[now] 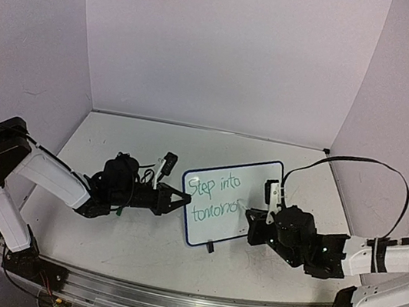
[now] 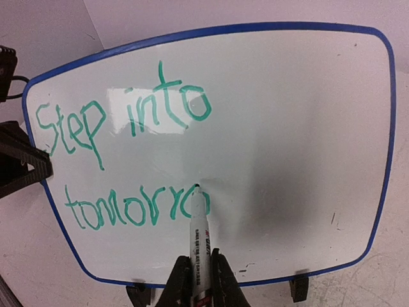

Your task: Write a sentence on the whiteboard

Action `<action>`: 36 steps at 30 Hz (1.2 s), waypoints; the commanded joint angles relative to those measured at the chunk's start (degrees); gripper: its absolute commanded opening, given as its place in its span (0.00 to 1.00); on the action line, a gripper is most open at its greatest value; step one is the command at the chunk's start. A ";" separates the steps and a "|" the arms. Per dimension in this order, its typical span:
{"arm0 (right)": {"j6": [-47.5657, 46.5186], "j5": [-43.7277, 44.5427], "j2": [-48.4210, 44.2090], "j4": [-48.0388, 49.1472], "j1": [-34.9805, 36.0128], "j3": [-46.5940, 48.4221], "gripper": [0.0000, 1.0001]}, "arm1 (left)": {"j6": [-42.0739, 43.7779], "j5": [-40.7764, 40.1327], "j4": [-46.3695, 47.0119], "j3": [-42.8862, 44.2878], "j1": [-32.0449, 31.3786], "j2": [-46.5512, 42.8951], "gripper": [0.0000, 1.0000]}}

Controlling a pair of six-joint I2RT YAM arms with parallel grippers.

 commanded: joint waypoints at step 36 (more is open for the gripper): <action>4.65 -1.94 1.09 -5.06 -1.77 -0.03 0.00 | 0.57 -1.49 -2.84 -0.78 0.06 -1.79 0.00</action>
